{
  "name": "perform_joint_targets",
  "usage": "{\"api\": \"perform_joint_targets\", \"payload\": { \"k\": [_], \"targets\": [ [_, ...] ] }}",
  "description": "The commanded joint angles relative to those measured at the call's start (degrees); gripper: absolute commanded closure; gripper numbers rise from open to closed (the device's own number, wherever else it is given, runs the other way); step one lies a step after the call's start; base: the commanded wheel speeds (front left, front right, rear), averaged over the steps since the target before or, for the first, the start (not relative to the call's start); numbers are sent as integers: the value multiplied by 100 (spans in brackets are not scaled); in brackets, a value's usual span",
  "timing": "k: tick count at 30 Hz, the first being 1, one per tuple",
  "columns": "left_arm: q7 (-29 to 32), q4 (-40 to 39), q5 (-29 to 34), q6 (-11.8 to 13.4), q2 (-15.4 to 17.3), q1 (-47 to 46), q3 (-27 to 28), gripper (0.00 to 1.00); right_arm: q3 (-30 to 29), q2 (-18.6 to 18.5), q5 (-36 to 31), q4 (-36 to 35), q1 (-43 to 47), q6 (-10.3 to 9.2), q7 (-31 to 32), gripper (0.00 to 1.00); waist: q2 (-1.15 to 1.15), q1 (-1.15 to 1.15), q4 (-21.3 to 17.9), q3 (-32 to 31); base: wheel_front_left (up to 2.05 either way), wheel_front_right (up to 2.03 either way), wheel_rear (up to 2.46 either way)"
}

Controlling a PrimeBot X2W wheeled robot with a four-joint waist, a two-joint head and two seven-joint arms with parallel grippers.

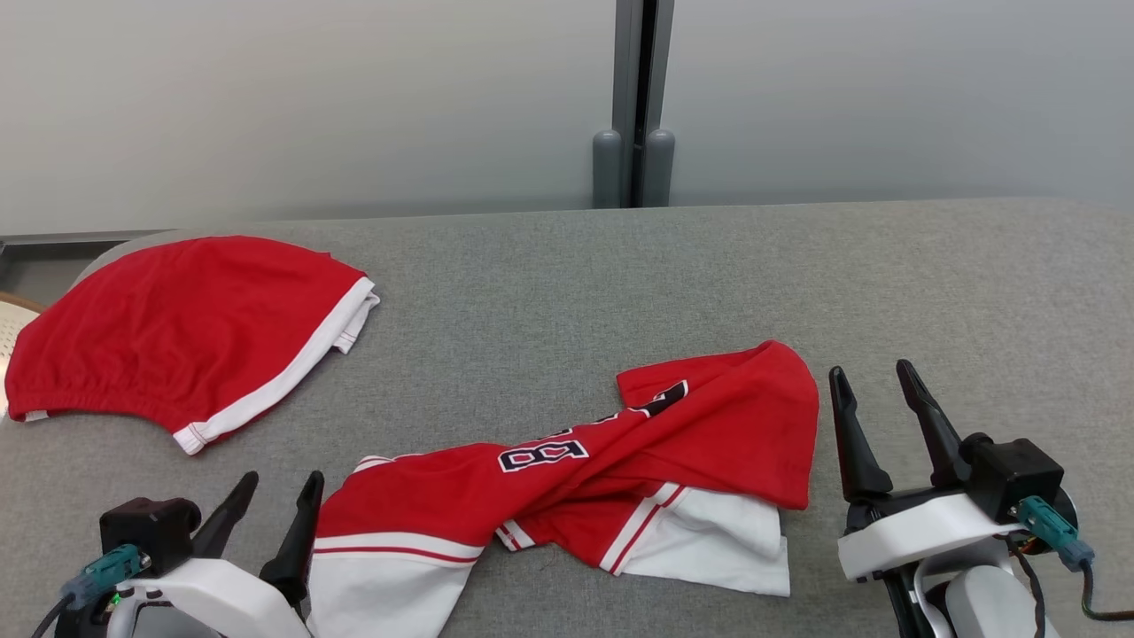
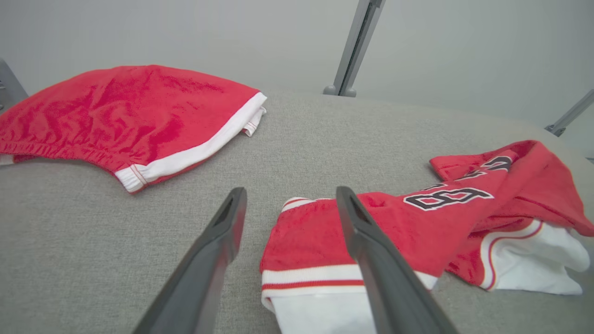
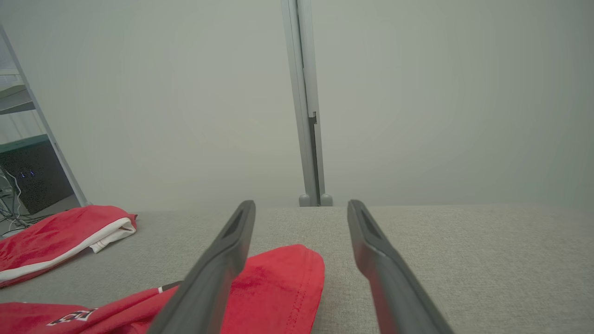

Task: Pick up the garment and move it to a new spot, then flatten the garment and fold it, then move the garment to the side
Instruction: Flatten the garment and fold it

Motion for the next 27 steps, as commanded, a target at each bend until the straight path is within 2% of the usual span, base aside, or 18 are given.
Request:
{"api": "perform_joint_targets", "payload": {
  "k": [1, 6, 11, 17, 20, 23, 27],
  "targets": [
    [-118, -53, 125, 38, 68, -32, 15, 0, -1, -19, -1, -13, 17, 0, -6, 0, 0, 0, -28, -26, 0, 0, 0],
    [-741, -211, 598, 262, 86, 51, 39, 0, -32, -10, 27, -1, 63, 0, -6, 0, 0, 0, -124, -100, 0, 0, 0],
    [-1246, -311, 865, 419, -77, 126, -15, 0, -46, -48, 66, 30, 89, 0, -1, 0, 0, 0, -166, -119, 0, 0, 0],
    [-1566, -315, 1068, 523, -195, 55, -109, 0, 4, -99, 194, 163, 94, 0, 217, 0, 0, 0, -63, -116, 0, 0, 0],
    [-1617, -293, 1162, 573, -173, 24, -130, 0, 4, -92, 476, 354, 31, 0, 676, 0, 0, 0, 40, -110, 0, 0, 0],
    [-1599, -259, 1146, 611, -194, 69, -140, 0, 186, -147, 837, 622, -70, 0, 1577, 0, 0, 0, 162, -101, 0, 0, 0],
    [-1598, -223, 1136, 608, -219, 54, -182, 0, 239, -262, 1382, 797, -154, 0, 2450, 0, 0, 0, 330, -75, 0, 0, 0]
  ]
}}
